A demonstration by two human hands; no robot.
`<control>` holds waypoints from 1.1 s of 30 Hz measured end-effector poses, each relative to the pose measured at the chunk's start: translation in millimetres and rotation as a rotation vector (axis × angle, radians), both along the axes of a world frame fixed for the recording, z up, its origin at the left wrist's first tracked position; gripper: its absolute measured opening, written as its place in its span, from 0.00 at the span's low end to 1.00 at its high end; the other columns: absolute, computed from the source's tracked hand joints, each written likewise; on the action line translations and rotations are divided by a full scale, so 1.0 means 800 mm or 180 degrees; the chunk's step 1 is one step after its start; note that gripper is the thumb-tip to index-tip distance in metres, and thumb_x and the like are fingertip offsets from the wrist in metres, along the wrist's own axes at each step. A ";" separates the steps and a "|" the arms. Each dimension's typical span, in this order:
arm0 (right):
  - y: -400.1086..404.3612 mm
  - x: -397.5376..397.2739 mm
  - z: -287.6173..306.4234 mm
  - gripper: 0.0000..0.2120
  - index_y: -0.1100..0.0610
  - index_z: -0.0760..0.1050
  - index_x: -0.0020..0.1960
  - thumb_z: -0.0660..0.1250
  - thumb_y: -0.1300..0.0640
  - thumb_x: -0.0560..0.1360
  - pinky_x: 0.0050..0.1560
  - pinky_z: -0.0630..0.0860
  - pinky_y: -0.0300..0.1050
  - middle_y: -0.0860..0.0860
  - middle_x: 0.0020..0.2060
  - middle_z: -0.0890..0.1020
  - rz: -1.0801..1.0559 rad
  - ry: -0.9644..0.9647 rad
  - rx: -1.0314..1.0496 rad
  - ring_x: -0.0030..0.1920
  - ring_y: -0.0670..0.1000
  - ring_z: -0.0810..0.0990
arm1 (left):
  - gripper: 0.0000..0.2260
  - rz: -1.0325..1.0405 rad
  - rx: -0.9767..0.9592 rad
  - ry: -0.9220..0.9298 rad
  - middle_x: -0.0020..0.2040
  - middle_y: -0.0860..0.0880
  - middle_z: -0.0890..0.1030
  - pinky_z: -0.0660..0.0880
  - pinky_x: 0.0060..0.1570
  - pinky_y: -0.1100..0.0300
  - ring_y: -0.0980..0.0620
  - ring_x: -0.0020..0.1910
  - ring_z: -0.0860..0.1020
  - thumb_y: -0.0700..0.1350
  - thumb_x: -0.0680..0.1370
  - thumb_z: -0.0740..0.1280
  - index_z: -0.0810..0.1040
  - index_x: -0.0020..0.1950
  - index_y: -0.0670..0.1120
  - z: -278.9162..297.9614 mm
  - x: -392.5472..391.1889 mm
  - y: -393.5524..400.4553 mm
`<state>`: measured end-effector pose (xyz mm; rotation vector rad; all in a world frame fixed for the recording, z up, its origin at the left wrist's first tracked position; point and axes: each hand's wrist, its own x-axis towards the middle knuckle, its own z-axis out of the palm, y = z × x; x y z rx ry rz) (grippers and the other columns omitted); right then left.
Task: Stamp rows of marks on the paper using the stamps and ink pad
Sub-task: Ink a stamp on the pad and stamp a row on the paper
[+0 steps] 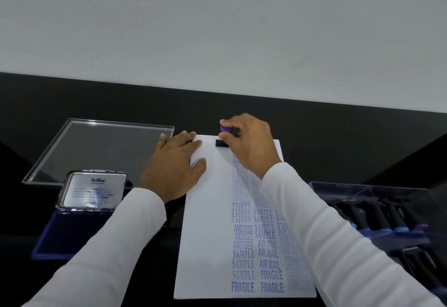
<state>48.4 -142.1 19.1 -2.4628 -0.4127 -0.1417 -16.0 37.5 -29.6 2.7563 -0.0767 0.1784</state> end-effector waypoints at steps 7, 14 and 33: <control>0.001 -0.001 0.003 0.12 0.51 0.80 0.58 0.73 0.52 0.75 0.50 0.71 0.34 0.47 0.51 0.80 0.0029 0.0001 -0.0024 0.47 0.46 0.77 | 0.26 -0.0009 0.0016 0.0041 0.78 0.50 0.66 0.46 0.79 0.43 0.49 0.79 0.61 0.59 0.81 0.60 0.69 0.76 0.50 -0.001 0.001 0.001; 0.002 -0.001 0.003 0.14 0.51 0.80 0.59 0.73 0.52 0.75 0.52 0.74 0.36 0.48 0.52 0.81 0.0017 0.0018 0.0000 0.49 0.47 0.78 | 0.26 0.0003 0.0052 0.0080 0.79 0.51 0.65 0.45 0.79 0.43 0.49 0.79 0.60 0.59 0.82 0.60 0.68 0.77 0.50 -0.002 0.003 0.001; -0.026 -0.018 0.003 0.07 0.47 0.81 0.49 0.70 0.58 0.75 0.41 0.84 0.49 0.45 0.42 0.84 -0.1722 0.0425 0.2451 0.42 0.49 0.85 | 0.24 0.0015 0.0037 -0.0007 0.78 0.52 0.66 0.44 0.79 0.45 0.50 0.79 0.60 0.58 0.82 0.61 0.70 0.76 0.50 -0.005 0.002 0.001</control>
